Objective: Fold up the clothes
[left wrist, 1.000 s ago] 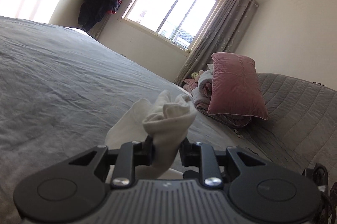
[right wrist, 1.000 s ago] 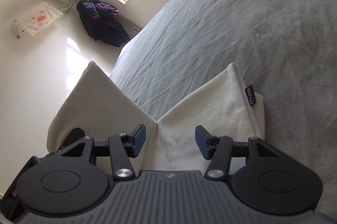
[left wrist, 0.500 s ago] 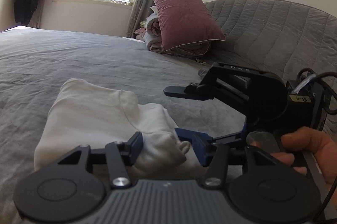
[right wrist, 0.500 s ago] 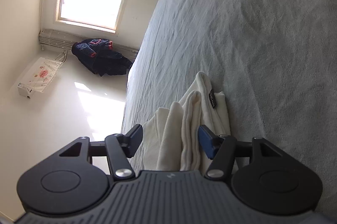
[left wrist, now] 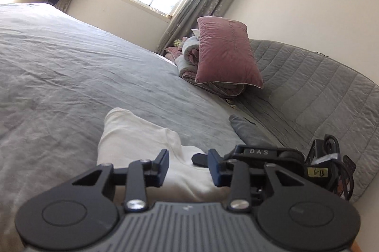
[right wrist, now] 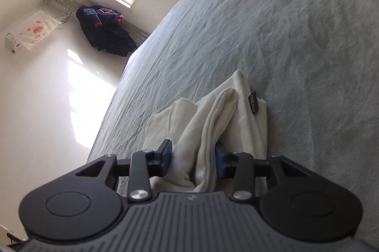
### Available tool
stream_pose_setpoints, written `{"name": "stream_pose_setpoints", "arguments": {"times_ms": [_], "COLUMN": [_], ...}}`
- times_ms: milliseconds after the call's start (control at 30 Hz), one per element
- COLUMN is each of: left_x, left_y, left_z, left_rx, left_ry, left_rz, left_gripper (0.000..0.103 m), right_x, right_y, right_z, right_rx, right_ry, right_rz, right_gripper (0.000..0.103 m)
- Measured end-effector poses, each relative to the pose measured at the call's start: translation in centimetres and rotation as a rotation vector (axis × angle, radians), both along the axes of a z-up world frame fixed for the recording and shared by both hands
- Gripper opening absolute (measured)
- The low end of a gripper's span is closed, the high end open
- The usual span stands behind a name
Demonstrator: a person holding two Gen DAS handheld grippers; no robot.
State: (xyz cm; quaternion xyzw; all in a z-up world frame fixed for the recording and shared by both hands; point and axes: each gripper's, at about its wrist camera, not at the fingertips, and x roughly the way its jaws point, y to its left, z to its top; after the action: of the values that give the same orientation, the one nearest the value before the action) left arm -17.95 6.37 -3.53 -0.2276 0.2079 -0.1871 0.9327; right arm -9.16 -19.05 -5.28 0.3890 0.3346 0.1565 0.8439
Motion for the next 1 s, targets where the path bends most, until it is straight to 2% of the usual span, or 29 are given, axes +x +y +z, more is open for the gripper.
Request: {"name": "stream_pose_setpoints", "arguments": {"times_ms": [67,167,300,367,433,500,633,667,733,867,1000], "left_x": [0.9,2.2,2.7,2.9,3.1,3.0,1.9,1.6,1.4,2.2,2.4], "left_y": [0.9,1.5,0.7,-0.5,-2.2,-3.9,-6.6,-6.9,-6.9,-6.5,-6.8], "left_z": [-0.1,0.2,0.4,0.1,-0.8,-2.0,-2.8,-2.4,-1.6,-1.0,-2.6], "left_rx": [-0.005,0.01,0.033,0.064,0.114,0.176,0.346,0.36,0.353,0.33,0.331], "left_ry": [0.018,0.018,0.004,-0.001,0.007,0.008,-0.075,-0.091,-0.117,-0.129,-0.109], "left_rz": [0.061,0.105,0.074,0.032,-0.019,-0.054,-0.072,-0.089,-0.12,-0.15,-0.196], "left_gripper": [0.026,0.025,0.025,0.025,0.025,0.026,0.026,0.026,0.026,0.026,0.026], "right_x": [0.1,0.2,0.4,0.7,0.9,1.3,0.4,0.2,0.0,-0.3,0.6], "right_y": [0.5,0.8,-0.2,-0.9,-1.6,-1.9,-1.7,-1.3,-0.8,-0.3,0.6], "right_z": [0.5,1.5,2.8,1.8,0.8,-0.6,-0.6,0.0,1.1,2.2,1.9], "right_rx": [-0.027,-0.037,-0.002,-0.018,-0.034,-0.076,-0.145,-0.203,-0.319,-0.382,-0.431], "right_ry": [-0.025,-0.066,-0.119,-0.089,-0.059,0.007,-0.024,-0.048,-0.111,-0.249,-0.32], "right_rz": [0.0,0.0,-0.012,-0.007,-0.003,-0.015,-0.036,-0.046,-0.055,-0.008,0.069], "right_gripper": [0.028,0.025,0.024,0.024,0.025,0.032,0.044,0.049,0.05,0.049,0.049]}}
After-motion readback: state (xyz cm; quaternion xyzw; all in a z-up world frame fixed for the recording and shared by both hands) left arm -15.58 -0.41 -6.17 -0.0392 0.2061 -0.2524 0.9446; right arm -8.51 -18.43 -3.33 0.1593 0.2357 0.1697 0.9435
